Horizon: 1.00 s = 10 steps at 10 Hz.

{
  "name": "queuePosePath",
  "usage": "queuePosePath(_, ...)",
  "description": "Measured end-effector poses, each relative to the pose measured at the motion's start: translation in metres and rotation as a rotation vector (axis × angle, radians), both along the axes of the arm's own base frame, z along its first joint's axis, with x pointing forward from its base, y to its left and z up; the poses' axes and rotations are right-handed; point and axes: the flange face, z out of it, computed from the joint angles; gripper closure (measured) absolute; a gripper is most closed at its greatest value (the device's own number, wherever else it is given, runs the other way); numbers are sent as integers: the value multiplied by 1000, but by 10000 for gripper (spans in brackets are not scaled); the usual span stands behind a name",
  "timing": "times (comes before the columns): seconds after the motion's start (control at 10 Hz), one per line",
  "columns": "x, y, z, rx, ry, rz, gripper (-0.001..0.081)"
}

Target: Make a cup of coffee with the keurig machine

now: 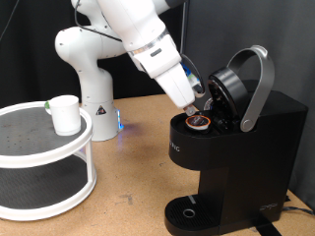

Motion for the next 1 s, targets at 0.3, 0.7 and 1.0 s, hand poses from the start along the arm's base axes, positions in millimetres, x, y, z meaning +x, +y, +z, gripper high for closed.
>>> queuePosePath(0.3,1,-9,1,0,-8,-7,6)
queuePosePath(0.7,-2,-58,38,114,-54,-65,6)
queuePosePath(1.0,3,-87,78,150,-114,-94,6)
